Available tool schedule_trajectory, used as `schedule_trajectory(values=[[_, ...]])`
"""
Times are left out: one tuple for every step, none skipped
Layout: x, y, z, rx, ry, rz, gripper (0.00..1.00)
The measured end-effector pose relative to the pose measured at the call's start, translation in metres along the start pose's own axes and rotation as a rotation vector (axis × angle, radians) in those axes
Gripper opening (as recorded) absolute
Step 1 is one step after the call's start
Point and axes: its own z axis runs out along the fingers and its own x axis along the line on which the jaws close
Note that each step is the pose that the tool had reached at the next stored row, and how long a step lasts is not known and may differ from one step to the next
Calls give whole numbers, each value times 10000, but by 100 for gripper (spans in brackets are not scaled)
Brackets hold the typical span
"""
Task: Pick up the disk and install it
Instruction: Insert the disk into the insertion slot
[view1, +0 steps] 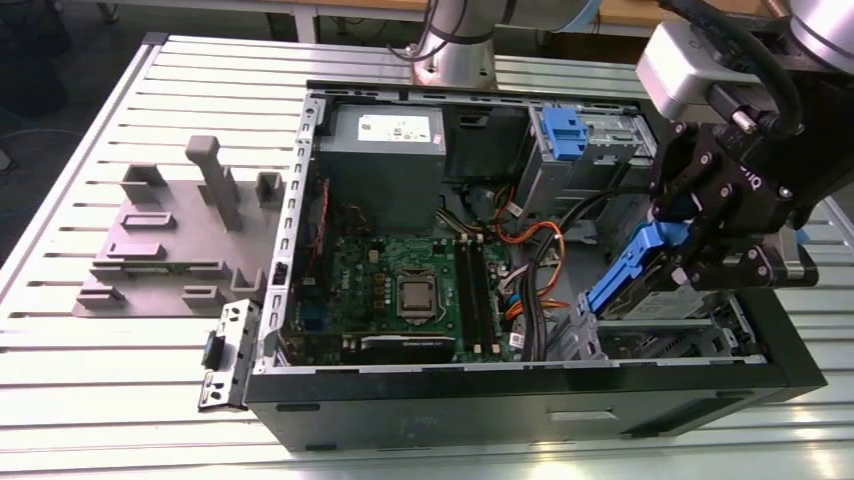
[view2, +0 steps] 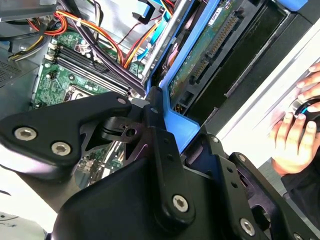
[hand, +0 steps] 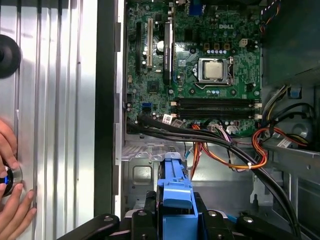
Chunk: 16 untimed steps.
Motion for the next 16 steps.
schedule_trajectory(values=[[0,0,7,0,0,-1,37],[0,0,14,0,1,0,37],[0,-1,21,0,1,0,37],[0,-1,28,0,1,0,37],[0,-1,34,0,1,0,37],[0,-1,42,0,1,0,37],[0,-1,48,0,1,0,37],[0,-1,54,0,1,0,37],[0,-1,60,0,1,0,37],[0,-1,65,0,1,0,37],[0,-2,71,0,2,0,37],[0,-2,76,0,1,0,37],[0,-2,82,0,0,-1,37],[0,-2,87,0,0,0,37],[0,-2,93,0,1,0,37],[0,-2,97,0,1,0,37]])
